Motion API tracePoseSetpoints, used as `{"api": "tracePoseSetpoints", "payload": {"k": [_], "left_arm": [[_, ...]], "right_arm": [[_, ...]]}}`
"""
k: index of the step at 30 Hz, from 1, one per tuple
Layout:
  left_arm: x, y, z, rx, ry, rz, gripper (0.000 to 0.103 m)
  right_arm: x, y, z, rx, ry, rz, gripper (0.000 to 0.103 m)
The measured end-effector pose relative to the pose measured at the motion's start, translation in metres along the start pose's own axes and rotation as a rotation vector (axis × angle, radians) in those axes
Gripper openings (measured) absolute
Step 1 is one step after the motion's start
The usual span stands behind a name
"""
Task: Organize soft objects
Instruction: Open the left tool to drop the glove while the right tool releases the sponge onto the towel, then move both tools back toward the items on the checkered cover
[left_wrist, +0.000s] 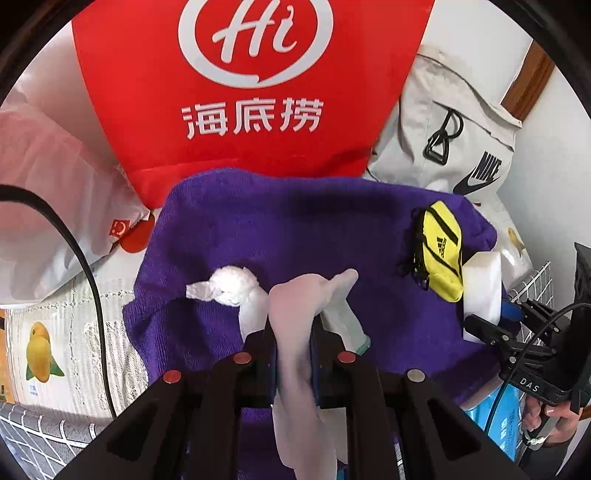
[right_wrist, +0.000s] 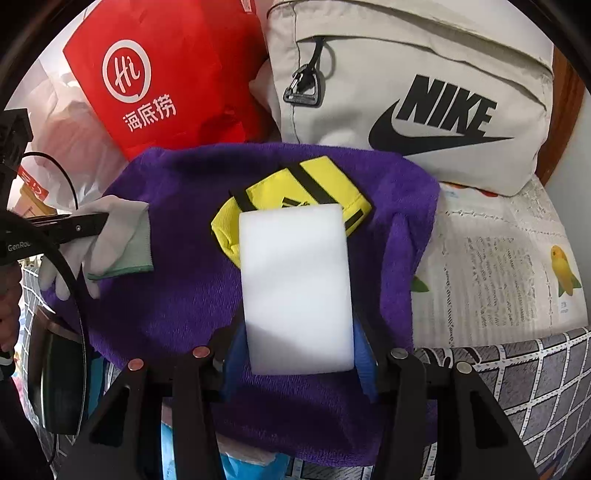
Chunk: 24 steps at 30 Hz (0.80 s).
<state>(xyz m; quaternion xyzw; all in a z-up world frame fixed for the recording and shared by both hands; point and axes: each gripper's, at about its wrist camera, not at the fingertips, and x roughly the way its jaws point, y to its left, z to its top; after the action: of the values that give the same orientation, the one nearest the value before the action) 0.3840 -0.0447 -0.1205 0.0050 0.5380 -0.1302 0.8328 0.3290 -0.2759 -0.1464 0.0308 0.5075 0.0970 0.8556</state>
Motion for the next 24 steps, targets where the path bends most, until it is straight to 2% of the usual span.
{"api": "tracePoseSetpoints", "payload": {"k": [2, 7, 9, 10, 12, 17, 24], "left_arm": [[0.000, 0.001, -0.001, 0.000, 0.002, 0.001, 0.019], [-0.008, -0.001, -0.002, 0.011, -0.017, 0.021, 0.043], [-0.018, -0.001, -0.003, 0.015, -0.045, 0.041, 0.070], [-0.023, -0.002, -0.004, 0.021, -0.062, 0.055, 0.074], [-0.035, -0.004, -0.006, 0.028, -0.086, 0.082, 0.077], [-0.062, -0.006, -0.017, 0.025, -0.122, 0.071, 0.077], [-0.105, -0.016, -0.048, 0.044, -0.187, 0.102, 0.077]], "right_arm": [[0.001, 0.003, -0.001, -0.015, -0.005, -0.005, 0.052], [-0.007, 0.010, -0.006, -0.041, -0.022, -0.001, 0.064], [-0.013, 0.011, -0.008, -0.042, -0.034, 0.000, 0.071], [-0.016, 0.012, -0.007, -0.043, -0.040, -0.004, 0.072], [-0.024, 0.013, -0.008, -0.046, -0.053, -0.007, 0.078], [-0.049, 0.018, -0.010, -0.044, -0.100, -0.018, 0.078], [-0.090, 0.025, -0.022, -0.020, -0.163, -0.022, 0.078]]}}
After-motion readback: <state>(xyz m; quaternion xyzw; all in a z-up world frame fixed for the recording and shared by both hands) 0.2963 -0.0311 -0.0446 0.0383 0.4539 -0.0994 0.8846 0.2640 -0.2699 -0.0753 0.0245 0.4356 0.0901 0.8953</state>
